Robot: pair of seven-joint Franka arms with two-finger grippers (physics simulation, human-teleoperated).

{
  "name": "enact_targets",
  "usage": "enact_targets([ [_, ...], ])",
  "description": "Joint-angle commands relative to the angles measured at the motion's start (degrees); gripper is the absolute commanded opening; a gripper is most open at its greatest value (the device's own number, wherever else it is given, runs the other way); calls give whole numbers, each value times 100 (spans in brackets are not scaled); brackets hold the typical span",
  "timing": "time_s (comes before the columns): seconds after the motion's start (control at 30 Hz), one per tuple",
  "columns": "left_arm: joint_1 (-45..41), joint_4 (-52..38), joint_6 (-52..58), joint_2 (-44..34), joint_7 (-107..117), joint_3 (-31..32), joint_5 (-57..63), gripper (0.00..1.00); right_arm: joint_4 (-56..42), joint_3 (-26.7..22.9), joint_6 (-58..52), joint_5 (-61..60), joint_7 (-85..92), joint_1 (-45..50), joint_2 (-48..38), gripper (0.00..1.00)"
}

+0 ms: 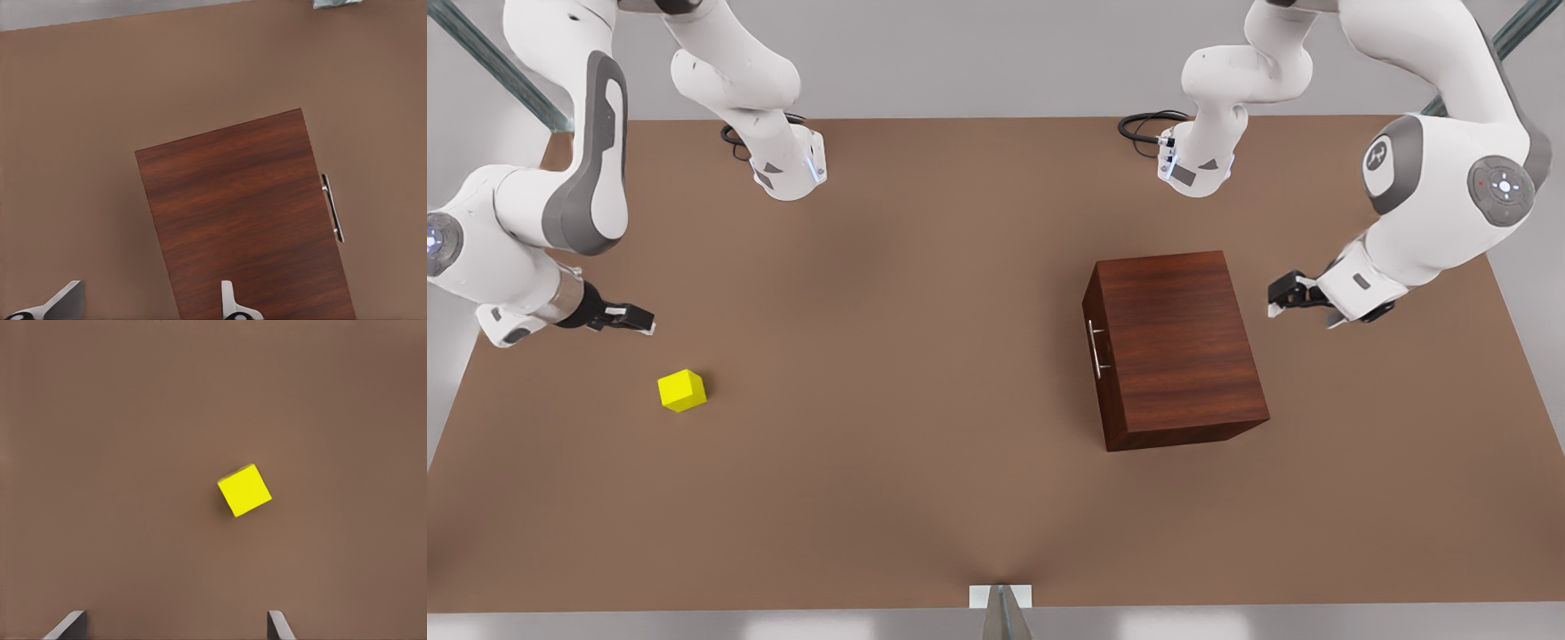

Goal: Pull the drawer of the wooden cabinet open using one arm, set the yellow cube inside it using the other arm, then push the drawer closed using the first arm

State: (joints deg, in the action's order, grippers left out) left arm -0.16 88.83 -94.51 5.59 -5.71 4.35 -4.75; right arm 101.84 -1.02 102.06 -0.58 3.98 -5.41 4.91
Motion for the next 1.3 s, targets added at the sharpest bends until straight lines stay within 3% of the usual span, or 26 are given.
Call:
enact_targets([
  [0.0,-72,3,-226,-5,430,14,27,100,-129,5,94,6,155,647,80,100],
  [0.13,-352,108,-33,65,465,66,184,100,-173,-21,59,-56,-353,594,107,100],
  [0.23,-1600,11,152,249,2177,58,659,100,-288,-83,-99,-3,-3148,516,115,100],
  [0.37,-2568,-401,38,1022,4226,58,835,100,-288,-100,-293,6,-3640,164,107,100],
  [0.53,-2954,-648,-893,1946,6704,58,870,100,-288,-118,771,-29,-6216,93,476,100],
  [0.83,-3139,-595,-1597,2561,7611,49,1731,100,-288,-127,1131,-47,-6533,-4,651,100],
  [1.27,-3412,-208,-1439,2807,7408,49,2593,100,-288,-127,1131,-3,-6516,-3,678,100],
])
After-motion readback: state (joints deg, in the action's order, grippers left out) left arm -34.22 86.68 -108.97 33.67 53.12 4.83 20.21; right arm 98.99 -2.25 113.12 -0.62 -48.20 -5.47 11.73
